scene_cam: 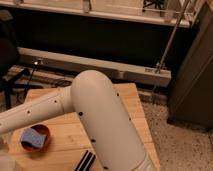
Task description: Pick up the ceramic cup
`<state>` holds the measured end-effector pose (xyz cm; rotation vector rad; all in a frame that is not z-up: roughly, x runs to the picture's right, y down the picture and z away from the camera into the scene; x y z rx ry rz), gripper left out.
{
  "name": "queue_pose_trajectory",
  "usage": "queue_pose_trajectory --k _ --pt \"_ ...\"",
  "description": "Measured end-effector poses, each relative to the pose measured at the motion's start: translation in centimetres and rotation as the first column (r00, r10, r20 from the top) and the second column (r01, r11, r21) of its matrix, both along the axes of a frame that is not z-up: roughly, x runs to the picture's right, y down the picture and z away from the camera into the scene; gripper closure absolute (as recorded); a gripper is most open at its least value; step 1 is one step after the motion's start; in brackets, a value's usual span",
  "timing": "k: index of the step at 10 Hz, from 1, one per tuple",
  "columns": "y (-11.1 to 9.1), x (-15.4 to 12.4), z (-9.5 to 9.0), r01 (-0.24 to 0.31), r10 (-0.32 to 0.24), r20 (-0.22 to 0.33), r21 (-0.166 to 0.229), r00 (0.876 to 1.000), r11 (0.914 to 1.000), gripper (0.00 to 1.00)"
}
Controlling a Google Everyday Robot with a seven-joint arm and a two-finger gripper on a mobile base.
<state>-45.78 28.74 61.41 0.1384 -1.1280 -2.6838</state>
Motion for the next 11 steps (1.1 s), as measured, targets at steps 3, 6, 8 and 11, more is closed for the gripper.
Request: queue_pose_trajectory --k 3,6,8,11 --pt "1.3 -0.3 2.5 0.004 -0.004 -0.009 -0.002 1.0 1.0 0.53" --pt "1.8 -0.9 3.6 0.02 -0.021 0.024 0.014 1.0 0.9997 0.53" --pt "2.9 -1.4 4.4 0.042 -0.042 0.051 0.006 0.998 0.9991 0.53" --pt "5.7 -1.4 7.8 0.084 -0.082 0.055 -0.034 0.995 0.9959 0.77"
